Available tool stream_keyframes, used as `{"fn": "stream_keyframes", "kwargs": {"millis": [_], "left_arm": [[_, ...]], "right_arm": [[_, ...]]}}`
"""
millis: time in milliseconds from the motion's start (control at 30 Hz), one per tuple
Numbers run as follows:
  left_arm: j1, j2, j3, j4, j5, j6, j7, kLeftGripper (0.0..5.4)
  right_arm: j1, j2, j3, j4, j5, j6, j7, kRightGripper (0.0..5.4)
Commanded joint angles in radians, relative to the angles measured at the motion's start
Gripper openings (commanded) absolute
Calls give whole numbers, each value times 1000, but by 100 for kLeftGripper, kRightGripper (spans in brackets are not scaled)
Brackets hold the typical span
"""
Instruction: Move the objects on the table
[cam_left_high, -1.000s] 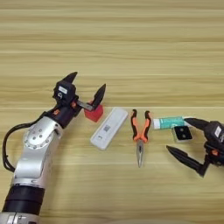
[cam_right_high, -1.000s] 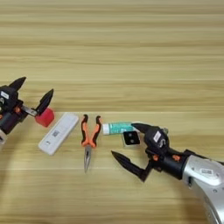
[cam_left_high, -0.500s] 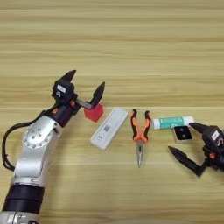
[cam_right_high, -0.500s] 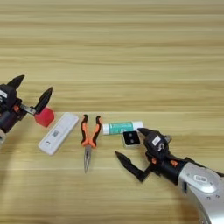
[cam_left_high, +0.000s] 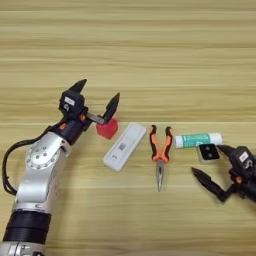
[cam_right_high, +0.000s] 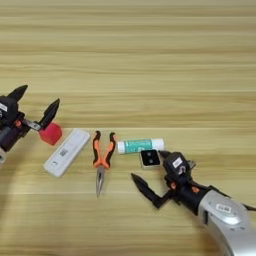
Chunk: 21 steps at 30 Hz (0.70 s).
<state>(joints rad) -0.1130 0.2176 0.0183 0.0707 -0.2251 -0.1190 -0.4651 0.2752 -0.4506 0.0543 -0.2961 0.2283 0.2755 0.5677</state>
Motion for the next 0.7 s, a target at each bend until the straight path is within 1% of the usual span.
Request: {"fn": "stream_keyframes", "kwargs": {"millis": [33,167,267,533,633,700], "left_arm": [[-8,3,5,-3,-4,-2,-7,538],[-8,3,5,-4,-4,-2,-9,538],[-7,2,6,-5,-4,-2,-10,538],[-4,1,6,-10,-4,-1,-10,538],[-4,2,7,-10,-3,-1,-10,540],[-4,1,7,-11,-4,-2,-10,540]], "right_arm": [[-35,24,0,32,-16,37,-44,540],[-48,47,6,49,-20,52,-68,540],[-58,60,12,70,-34,54,-87,540],[-66,78,21,92,-46,50,-102,540],[-65,79,24,96,-51,45,-104,515],[-66,79,26,101,-55,41,-105,482]]}}
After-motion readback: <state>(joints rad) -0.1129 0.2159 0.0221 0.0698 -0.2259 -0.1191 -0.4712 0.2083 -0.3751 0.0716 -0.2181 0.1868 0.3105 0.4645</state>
